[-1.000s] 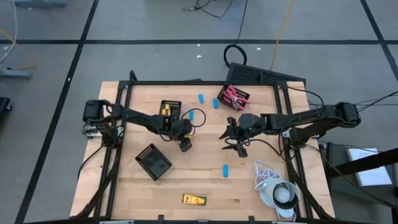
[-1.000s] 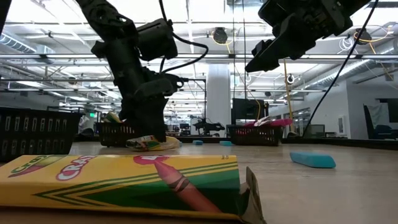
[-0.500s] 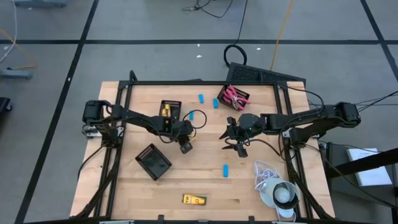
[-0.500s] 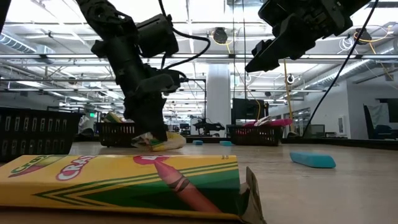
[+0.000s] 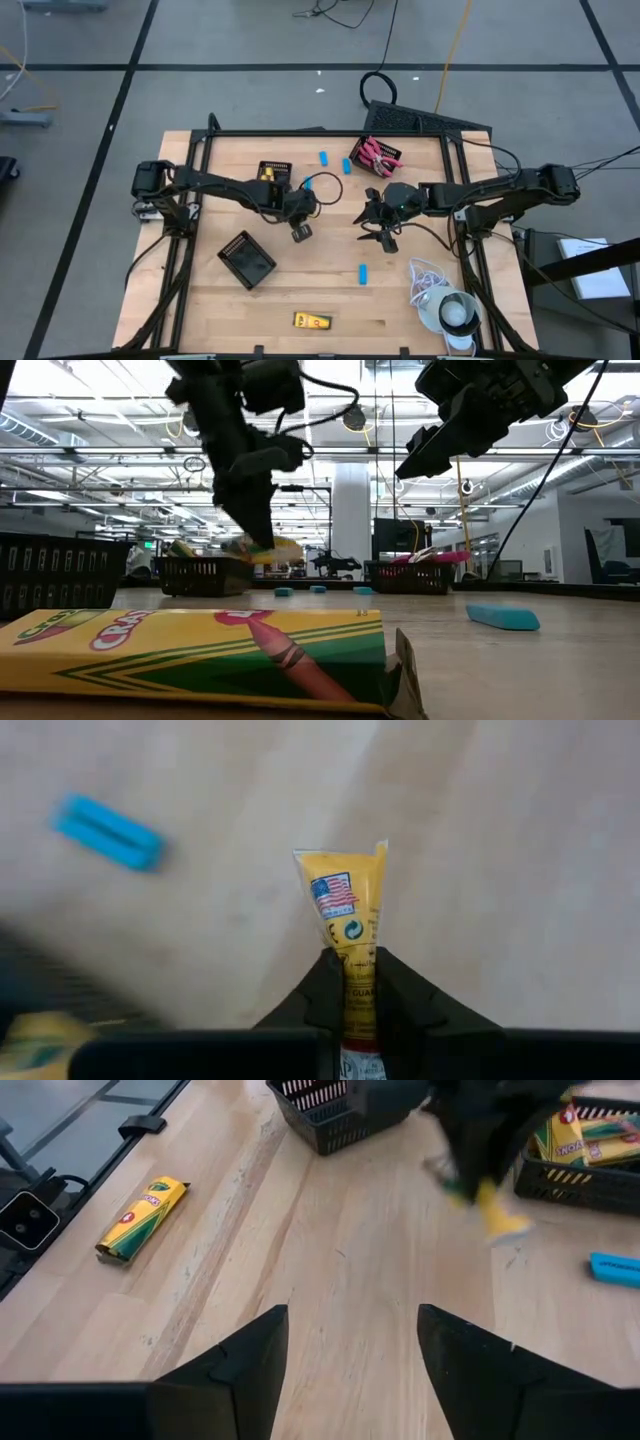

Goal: Pick & Place School Supplies
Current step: Put the yellow crayon box into the middle black bin

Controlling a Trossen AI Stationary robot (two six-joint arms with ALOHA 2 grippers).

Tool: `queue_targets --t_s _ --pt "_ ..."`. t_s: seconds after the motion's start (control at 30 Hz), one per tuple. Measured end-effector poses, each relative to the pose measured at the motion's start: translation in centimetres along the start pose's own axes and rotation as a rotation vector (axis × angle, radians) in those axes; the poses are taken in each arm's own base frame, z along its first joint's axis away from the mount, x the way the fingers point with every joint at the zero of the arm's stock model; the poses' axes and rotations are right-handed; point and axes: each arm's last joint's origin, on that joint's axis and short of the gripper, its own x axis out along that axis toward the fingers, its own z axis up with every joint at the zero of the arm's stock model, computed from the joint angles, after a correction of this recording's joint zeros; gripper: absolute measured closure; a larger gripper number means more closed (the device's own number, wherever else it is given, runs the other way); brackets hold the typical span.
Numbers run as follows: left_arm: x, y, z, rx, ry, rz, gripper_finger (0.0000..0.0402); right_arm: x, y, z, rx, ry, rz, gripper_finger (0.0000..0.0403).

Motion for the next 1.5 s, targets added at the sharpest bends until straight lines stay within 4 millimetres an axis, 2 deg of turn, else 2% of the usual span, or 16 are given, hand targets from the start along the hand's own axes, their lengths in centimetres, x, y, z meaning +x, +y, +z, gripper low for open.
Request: queue_targets --t_s 0.17,0.4,0.53,0.73,1.07,1.3,1.37,1.5 --pt "-3.0 2.1 1.3 0.011 -0.004 0.185 0.0371 0.0 0.0 -0.2 0.011 0.017 0.003 0.019" --pt "-6.5 8.1 0.8 -0.164 -0.105 0.22 0.0371 0.0 0.1 -0.2 0.025 0.018 0.008 0.019" --pt "-5.4 10.3 0.1 -0.238 -0.1 0.154 0.0371 0.0 0.2 -0.1 0.023 0.014 0.012 0.019" --pt "-2.8 12.1 -1.2 -0.293 -0.024 0.161 0.0371 0.1 0.4 -0.1 0.025 0.013 0.018 0.019" --pt "-2.2 14.2 -2.1 -0.358 -0.003 0.205 0.0371 0.1 0.5 -0.1 0.025 0.012 0.022 0.019" --pt "-1.9 14.3 -2.4 -0.373 -0.004 0.18 0.0369 0.1 0.5 -0.1 0.027 0.012 0.022 0.019" --pt "-1.9 14.3 -2.2 -0.366 -0.019 0.159 0.0345 0.1 0.5 -0.1 0.027 0.012 0.022 0.019" --pt "-1.9 14.2 -2.0 -0.357 -0.039 0.131 0.027 0.1 0.5 -0.1 0.042 0.013 0.021 0.019"
